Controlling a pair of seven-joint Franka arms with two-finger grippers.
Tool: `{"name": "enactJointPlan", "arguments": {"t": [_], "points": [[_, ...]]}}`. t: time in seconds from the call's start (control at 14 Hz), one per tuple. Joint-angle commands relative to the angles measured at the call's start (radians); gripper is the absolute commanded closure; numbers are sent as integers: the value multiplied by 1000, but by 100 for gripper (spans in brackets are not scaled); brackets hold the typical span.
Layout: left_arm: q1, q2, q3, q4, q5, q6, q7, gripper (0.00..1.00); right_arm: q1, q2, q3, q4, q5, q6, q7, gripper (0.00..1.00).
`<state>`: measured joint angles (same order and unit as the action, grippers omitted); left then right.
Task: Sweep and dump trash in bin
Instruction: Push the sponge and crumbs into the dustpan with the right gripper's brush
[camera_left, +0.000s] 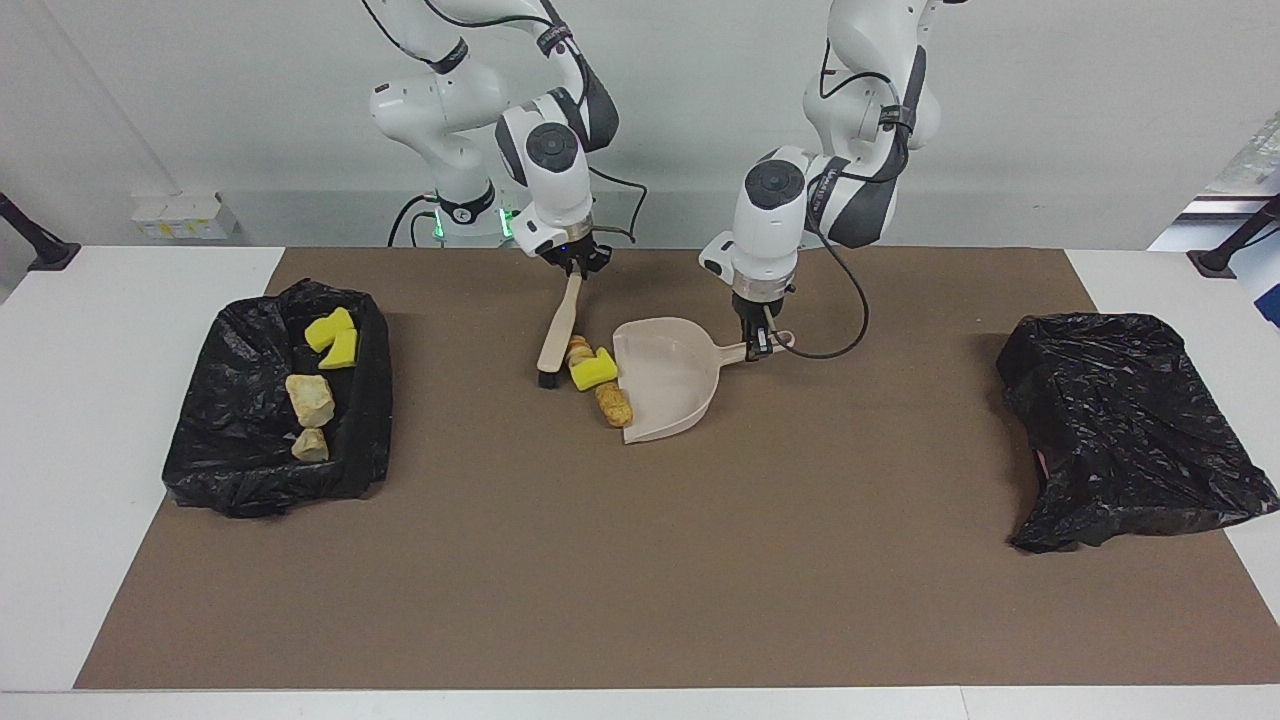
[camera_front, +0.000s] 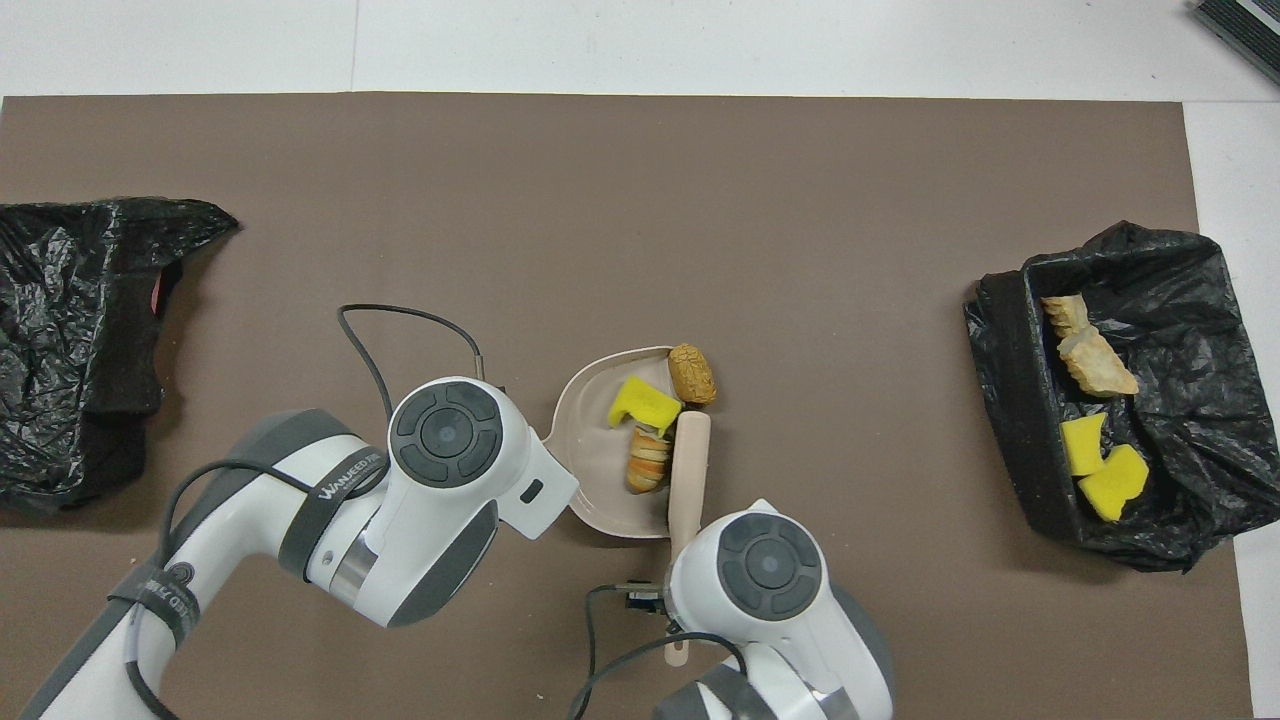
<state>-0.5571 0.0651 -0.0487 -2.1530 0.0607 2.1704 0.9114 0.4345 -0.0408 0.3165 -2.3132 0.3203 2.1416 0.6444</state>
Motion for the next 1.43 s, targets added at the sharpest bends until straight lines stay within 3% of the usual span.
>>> {"name": "enactJointPlan", "arguments": {"t": [0.0,0.21,0.36,0.64,0.86,1.07,1.36], "points": [[-20,-25,10,-33,21,28,11,100,29,13,-4,52,28,-20,-32,100],[-17,-22,10,-36,19,57,11,100,17,-25,-14,55,10,-83,-32,100],[-7,-21,10,-36,19,55,11,100,-40,-53,-17,66,-67,-140,-38,100],[-1,-21,12,-36,18,43,0,100,-164,25,-14,184,-284,-204,-161,100],[2,-21,13,-34,18,40,-47,100,-295,97,-11,241,-300,-172,-424,100],[-1,-21,12,-34,18,25,-91,100,-306,188,-11,307,-306,-172,-463,100],[-7,-24,12,-33,18,11,-227,100,-295,177,-7,279,-280,-193,-528,100]]}}
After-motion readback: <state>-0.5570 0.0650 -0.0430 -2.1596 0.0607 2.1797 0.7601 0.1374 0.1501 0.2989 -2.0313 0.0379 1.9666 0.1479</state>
